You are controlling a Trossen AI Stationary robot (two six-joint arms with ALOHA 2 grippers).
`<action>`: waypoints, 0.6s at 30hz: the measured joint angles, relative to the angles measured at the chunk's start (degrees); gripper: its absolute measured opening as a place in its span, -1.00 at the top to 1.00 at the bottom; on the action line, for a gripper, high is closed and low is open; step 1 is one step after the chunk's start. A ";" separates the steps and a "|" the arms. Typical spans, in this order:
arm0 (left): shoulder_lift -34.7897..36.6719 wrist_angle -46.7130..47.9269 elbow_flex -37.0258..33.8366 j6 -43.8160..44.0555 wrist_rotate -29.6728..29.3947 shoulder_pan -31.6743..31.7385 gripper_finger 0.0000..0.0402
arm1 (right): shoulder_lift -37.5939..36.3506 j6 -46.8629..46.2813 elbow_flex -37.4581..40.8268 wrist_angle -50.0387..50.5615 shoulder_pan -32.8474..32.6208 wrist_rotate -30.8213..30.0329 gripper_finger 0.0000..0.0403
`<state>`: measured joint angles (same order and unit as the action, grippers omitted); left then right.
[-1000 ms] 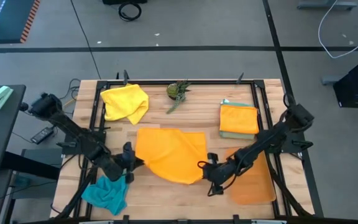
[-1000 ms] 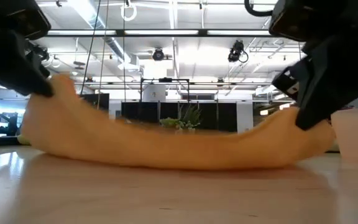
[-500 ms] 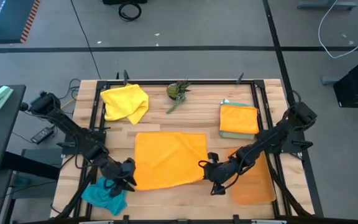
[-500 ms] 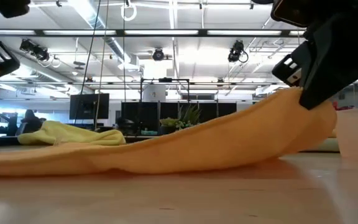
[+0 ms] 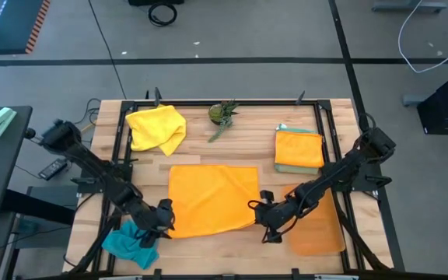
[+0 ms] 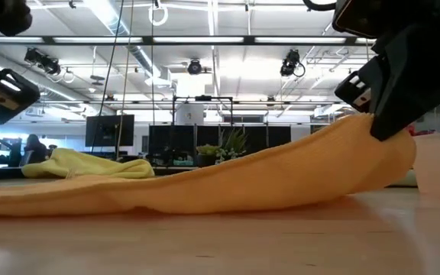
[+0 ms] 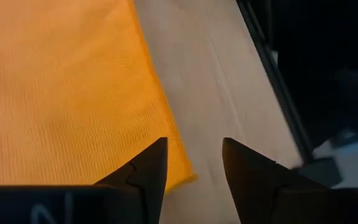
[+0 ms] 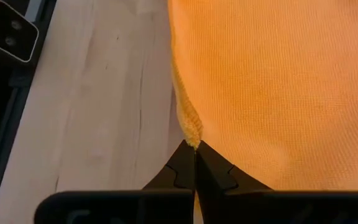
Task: Fold microfiber towels
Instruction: Fold the orange microfiber towel
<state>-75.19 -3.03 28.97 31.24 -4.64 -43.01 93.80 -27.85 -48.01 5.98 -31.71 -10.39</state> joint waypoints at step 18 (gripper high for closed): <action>-4.92 4.02 0.02 -21.74 -0.20 -1.46 0.21 | 0.00 -1.57 0.00 -0.63 5.39 2.56 0.96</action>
<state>-80.12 0.98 28.99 9.49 -4.84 -44.47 93.80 -29.41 -48.01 5.34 -26.32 -7.83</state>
